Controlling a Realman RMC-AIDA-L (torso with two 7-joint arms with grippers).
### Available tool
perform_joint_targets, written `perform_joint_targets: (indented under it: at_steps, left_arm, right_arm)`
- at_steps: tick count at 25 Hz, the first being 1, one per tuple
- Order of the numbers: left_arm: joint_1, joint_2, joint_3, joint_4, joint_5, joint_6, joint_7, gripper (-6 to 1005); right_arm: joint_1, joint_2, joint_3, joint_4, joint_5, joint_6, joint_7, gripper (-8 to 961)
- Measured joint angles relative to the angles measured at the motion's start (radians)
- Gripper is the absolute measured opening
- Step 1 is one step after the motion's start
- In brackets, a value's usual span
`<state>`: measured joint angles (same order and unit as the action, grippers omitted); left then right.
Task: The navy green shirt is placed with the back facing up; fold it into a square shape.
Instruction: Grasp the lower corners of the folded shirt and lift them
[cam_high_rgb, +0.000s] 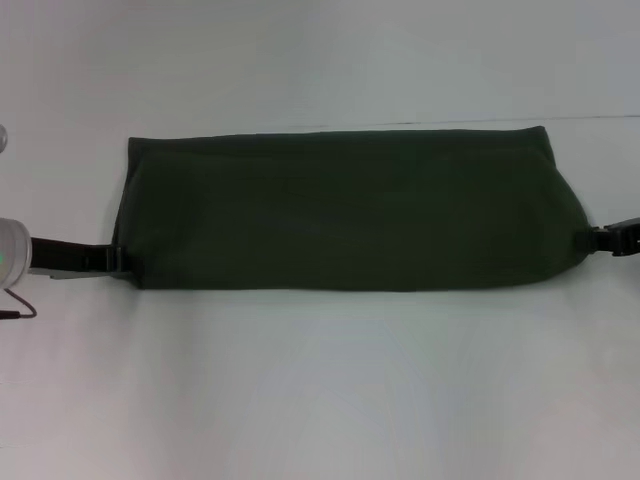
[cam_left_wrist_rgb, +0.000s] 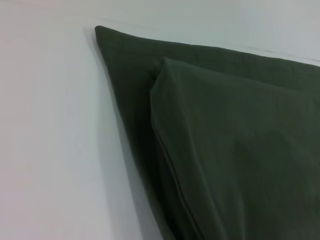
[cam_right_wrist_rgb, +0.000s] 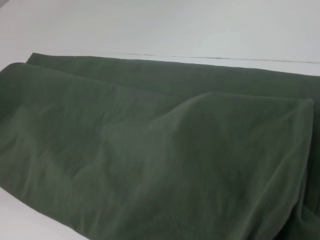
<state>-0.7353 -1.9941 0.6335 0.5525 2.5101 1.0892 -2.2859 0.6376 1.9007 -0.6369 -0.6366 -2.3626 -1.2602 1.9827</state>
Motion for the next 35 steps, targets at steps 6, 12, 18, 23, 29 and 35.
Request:
perform_joint_targets:
  at_steps: [6, 12, 18, 23, 29, 35]
  left_arm:
    - [0.017, -0.003, 0.0, 0.053, -0.004, 0.069, -0.014, 47]
    - [0.035, -0.005, 0.0, 0.103, -0.002, 0.14, -0.029, 47]
    - [0.044, 0.003, 0.0, 0.13, 0.004, 0.205, -0.037, 51]
    - [0.068, 0.009, -0.004, 0.169, 0.031, 0.282, -0.042, 50]
    - [0.091, 0.013, -0.018, 0.223, 0.041, 0.389, -0.044, 51]
    - [0.099, 0.02, -0.03, 0.239, 0.067, 0.457, -0.042, 52]
  right_arm:
    - [-0.003, -0.001, 0.0, -0.007, 0.0, -0.009, -0.001, 6]
    - [-0.006, -0.008, 0.002, -0.009, 0.0, -0.033, -0.001, 6]
    - [-0.007, -0.013, 0.0, -0.011, -0.004, -0.07, -0.002, 7]
    - [-0.013, -0.026, 0.001, -0.012, -0.012, -0.119, -0.012, 7]
    - [-0.028, -0.04, 0.006, -0.014, -0.012, -0.185, -0.041, 7]
    - [-0.043, -0.041, 0.003, -0.022, -0.012, -0.241, -0.055, 8]
